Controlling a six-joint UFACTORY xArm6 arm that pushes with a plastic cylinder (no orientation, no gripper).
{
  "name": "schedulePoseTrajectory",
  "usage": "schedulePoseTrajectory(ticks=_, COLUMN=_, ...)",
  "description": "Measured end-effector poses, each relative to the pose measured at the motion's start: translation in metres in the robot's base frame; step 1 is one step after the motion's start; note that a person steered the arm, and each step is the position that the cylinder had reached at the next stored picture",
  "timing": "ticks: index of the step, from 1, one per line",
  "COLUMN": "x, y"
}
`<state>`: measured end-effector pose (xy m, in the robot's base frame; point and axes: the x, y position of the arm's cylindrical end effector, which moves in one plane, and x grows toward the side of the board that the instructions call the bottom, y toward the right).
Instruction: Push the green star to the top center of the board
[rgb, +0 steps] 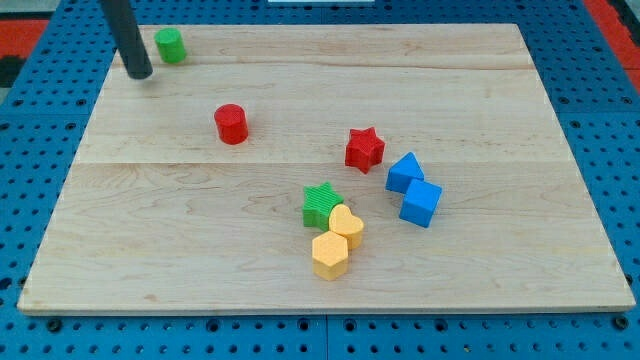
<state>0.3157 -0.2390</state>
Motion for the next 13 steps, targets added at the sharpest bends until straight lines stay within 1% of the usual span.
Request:
schedulePoseTrajectory(ticks=1, x=0.051, y=0.000)
schedulePoseTrajectory(ticks=2, x=0.102, y=0.019)
schedulePoseTrajectory(ticks=3, x=0.129, y=0.046)
schedulePoseTrajectory(ticks=4, x=0.145, y=0.054)
schedulePoseTrajectory(ticks=5, x=0.146, y=0.076)
schedulePoseTrajectory(ticks=10, x=0.146, y=0.083)
schedulePoseTrajectory(ticks=11, x=0.151, y=0.093)
schedulePoseTrajectory(ticks=13, x=0.185, y=0.158)
